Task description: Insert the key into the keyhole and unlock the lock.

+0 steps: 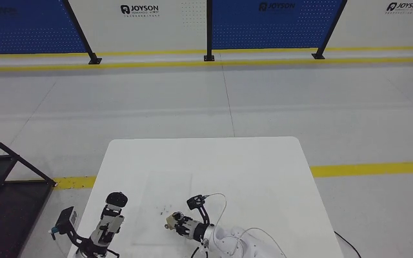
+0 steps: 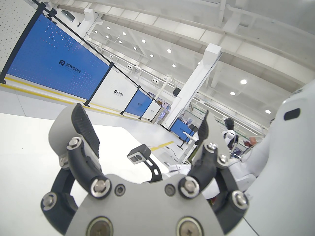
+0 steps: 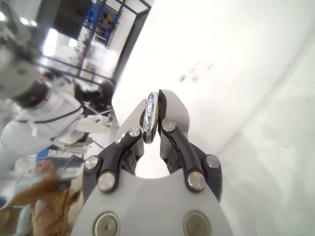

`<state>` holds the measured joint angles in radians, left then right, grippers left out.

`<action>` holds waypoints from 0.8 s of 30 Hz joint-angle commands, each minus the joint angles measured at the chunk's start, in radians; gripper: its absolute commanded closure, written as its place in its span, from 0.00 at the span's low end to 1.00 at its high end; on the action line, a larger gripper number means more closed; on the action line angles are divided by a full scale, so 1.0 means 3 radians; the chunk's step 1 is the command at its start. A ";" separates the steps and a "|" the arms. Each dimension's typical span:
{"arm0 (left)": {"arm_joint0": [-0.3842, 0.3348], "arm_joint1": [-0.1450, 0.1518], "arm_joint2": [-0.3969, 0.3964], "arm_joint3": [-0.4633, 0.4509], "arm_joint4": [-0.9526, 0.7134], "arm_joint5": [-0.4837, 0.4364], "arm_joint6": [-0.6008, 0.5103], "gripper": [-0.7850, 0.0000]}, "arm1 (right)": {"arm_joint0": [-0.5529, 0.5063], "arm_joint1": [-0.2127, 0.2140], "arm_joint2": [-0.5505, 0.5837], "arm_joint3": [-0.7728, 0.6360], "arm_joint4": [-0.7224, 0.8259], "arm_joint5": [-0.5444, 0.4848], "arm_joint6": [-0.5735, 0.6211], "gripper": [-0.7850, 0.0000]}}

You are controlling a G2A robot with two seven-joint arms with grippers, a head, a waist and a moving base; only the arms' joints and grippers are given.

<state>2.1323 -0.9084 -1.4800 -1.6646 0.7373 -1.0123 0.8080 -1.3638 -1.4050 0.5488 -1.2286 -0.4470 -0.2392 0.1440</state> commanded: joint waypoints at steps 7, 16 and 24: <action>0.0000 0.0000 0.0000 0.0000 -0.0001 0.0000 0.0000 0.00 | 0.0068 -0.0090 -0.0115 0.0136 -0.0177 0.0064 -0.0175 0.00; 0.0000 0.0000 0.0000 0.0000 -0.0001 0.0000 0.0000 0.00 | -0.0149 0.0045 -0.0013 -0.0342 -0.0796 0.0306 -0.0259 0.00; 0.0000 0.0000 0.0000 0.0000 -0.0001 0.0000 0.0000 0.00 | -0.0529 0.0293 0.0223 -0.1143 -0.1683 0.0744 -0.0126 0.00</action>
<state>2.1322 -0.9083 -1.4798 -1.6647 0.7371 -1.0123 0.8080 -1.5032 -1.3280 0.6053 -1.5328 -0.8954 -0.0451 0.1005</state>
